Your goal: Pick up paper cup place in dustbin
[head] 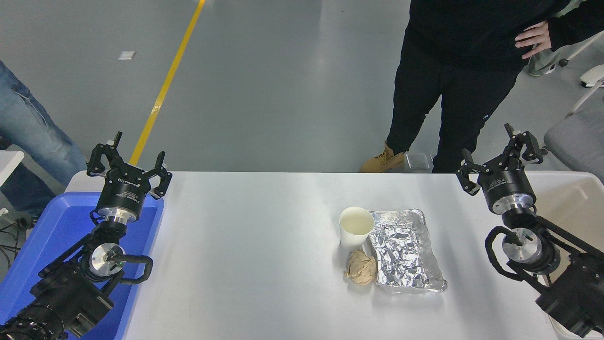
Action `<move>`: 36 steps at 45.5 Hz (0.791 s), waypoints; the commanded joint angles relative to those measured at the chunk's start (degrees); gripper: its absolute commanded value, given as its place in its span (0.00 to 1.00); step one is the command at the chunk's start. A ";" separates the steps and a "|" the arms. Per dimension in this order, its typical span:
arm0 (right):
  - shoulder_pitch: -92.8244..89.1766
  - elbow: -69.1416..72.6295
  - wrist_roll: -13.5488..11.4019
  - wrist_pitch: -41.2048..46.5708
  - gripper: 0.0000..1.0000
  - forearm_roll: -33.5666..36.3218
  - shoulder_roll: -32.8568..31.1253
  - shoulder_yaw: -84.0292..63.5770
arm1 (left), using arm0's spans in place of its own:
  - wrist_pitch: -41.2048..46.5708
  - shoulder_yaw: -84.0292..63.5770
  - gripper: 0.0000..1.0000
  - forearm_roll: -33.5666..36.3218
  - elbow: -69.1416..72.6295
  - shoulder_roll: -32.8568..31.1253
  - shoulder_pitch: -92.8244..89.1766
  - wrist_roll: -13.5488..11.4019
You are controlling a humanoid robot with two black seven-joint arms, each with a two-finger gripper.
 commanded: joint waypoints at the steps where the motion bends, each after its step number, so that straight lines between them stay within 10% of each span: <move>1: -0.11 0.08 0.00 0.00 1.00 0.00 0.03 0.00 | 0.00 0.09 0.98 0.00 0.02 0.00 0.00 0.00; 36: 0.15 -0.18 0.00 0.17 1.00 -0.88 -0.50 -0.88 | 0.00 0.09 0.98 0.00 -0.07 0.00 0.00 0.00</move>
